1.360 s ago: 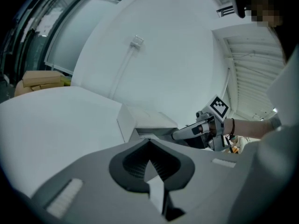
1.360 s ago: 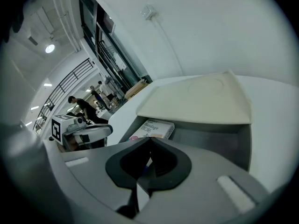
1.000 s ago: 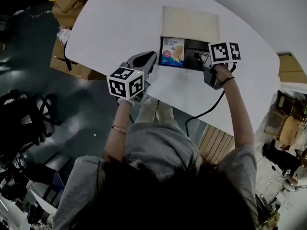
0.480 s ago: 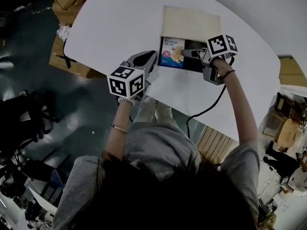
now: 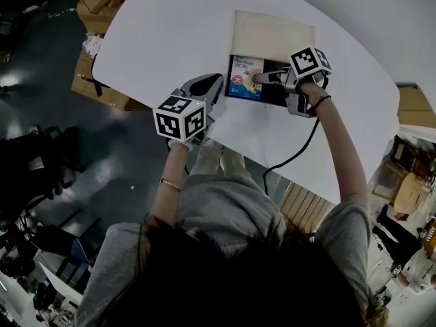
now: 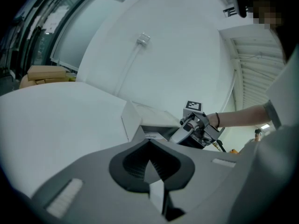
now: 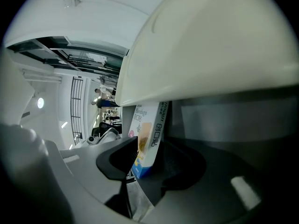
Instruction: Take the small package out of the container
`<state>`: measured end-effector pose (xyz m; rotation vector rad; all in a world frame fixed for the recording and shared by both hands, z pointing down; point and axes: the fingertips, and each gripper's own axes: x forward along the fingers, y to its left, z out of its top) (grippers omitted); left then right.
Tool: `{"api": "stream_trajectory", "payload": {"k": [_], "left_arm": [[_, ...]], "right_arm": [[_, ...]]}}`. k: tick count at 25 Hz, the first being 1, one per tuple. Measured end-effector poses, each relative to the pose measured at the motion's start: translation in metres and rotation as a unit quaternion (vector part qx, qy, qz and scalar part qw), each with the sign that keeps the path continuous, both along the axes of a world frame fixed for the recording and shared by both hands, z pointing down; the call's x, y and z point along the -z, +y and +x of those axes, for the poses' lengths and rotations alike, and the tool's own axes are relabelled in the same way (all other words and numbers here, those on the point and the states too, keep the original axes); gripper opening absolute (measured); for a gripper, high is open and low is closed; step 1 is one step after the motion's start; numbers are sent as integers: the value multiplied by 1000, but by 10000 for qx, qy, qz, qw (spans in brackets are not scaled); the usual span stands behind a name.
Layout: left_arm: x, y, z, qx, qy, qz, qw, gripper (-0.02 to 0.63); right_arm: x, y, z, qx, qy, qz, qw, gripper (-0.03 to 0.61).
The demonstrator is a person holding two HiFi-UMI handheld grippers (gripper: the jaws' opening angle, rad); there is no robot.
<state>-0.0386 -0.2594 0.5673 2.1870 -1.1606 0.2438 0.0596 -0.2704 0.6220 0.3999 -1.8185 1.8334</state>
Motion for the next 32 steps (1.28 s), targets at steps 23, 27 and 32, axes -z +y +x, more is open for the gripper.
{"api": "stream_trajectory", "payload": {"k": [23,27,32], "left_arm": [[0,2,-4,50,-12,12,10000,-14],[0,3,-6,58,1,29,10000,-14],[3,4,-7,41,25,54,10000,-14]], "right_arm": [[6,4,1,-258,-187,-745,9967,119],[9,4,2,-315,-229,-811,9959,117],[15,4,0,-336,-242,-848,9955,115]]}}
